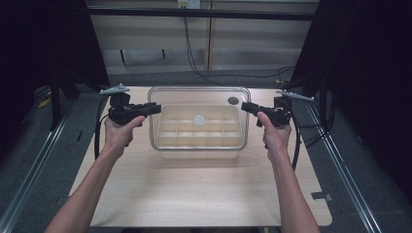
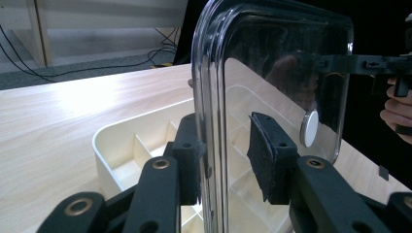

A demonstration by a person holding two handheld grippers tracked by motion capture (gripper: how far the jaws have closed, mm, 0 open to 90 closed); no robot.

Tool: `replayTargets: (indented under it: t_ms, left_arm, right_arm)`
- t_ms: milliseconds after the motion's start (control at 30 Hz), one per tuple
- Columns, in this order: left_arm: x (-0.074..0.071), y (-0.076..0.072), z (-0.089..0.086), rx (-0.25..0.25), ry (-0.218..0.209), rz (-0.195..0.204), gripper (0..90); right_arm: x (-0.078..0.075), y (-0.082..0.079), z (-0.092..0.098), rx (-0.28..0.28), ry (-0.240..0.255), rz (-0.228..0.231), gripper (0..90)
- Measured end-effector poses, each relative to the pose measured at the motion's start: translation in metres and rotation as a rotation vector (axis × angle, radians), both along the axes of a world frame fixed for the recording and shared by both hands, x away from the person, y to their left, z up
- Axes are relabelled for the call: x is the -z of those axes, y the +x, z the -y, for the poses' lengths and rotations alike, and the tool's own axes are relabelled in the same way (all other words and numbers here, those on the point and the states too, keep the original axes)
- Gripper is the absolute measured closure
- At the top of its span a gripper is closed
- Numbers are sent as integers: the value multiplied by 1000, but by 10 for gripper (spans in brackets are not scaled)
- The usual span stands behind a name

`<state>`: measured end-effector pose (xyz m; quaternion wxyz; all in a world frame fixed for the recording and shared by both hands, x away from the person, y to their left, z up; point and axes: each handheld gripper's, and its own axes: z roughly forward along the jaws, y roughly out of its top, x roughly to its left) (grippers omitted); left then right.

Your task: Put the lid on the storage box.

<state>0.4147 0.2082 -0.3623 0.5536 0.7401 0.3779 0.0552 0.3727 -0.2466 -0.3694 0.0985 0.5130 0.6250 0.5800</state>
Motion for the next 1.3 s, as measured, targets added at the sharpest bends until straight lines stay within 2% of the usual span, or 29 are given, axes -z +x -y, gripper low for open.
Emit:
replayTargets:
  t_ms: [200,600,867,1300]
  left_arm:
    - [4,5,3,-22,-4,-9,655]
    - [11,18,4,-24,2,-30,637]
    - [16,27,7,-24,25,-48,614]
    - [21,30,8,-31,46,-48,597]
  right_arm:
    - [3,8,0,6,-8,-13,699]
    - [10,20,1,11,-10,-27,699]
    - [16,29,-1,23,-28,-44,685]
    - [20,34,-1,30,-38,-50,677]
